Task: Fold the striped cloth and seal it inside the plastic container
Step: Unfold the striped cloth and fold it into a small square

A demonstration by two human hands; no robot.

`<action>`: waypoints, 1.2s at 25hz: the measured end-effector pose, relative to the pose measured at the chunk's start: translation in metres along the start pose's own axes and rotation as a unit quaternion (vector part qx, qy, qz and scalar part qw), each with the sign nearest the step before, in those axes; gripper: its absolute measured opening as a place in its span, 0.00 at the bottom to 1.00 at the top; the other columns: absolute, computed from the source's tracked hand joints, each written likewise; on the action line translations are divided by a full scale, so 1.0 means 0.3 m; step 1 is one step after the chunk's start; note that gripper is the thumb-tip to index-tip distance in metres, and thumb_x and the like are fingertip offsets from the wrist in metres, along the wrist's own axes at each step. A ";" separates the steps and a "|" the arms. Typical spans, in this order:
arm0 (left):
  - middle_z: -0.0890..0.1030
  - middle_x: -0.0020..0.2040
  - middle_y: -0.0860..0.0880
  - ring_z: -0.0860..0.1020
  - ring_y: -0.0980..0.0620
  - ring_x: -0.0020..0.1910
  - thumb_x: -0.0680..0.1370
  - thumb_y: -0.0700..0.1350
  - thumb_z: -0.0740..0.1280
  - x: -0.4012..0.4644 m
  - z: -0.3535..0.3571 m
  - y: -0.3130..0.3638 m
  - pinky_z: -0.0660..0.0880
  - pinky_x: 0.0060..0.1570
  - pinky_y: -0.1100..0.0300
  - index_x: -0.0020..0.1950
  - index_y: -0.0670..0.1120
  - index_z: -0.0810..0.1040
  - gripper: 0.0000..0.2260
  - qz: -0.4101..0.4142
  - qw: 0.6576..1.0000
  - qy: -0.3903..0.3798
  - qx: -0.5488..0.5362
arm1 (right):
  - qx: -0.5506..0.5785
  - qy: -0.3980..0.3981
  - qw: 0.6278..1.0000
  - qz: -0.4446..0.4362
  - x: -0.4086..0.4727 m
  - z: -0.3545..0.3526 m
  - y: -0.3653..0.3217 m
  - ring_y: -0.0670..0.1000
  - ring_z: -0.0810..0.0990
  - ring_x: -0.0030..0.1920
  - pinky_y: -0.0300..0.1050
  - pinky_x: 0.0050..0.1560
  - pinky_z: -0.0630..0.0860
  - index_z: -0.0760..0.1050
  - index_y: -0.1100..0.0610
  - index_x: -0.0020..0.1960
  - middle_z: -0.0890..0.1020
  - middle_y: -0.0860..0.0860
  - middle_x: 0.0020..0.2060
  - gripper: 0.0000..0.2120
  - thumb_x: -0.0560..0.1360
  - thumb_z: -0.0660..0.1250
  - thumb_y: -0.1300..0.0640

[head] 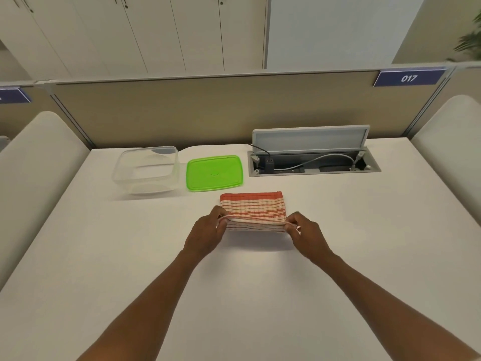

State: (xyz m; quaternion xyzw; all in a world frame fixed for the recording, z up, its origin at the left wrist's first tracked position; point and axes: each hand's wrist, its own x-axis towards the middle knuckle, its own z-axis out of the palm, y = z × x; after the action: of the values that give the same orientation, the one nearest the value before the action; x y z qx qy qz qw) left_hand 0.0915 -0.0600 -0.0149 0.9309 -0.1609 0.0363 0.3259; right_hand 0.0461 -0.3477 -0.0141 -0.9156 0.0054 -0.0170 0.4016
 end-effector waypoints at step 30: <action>0.79 0.60 0.43 0.76 0.41 0.61 0.76 0.40 0.63 0.330 0.180 -0.043 0.72 0.61 0.48 0.62 0.43 0.76 0.15 -0.017 0.981 0.089 0.173 | -0.184 0.105 0.977 -0.006 0.512 0.147 0.011 0.56 0.75 0.61 0.53 0.65 0.70 0.73 0.55 0.61 0.78 0.54 0.60 0.14 0.76 0.64 0.55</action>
State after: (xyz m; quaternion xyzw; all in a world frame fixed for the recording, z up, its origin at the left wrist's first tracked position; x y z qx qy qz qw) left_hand 0.1873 -0.1113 -0.0478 0.9688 -0.1062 0.1410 0.1740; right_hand 0.2013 -0.3213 -0.0424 -0.9670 0.0451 -0.1140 0.2234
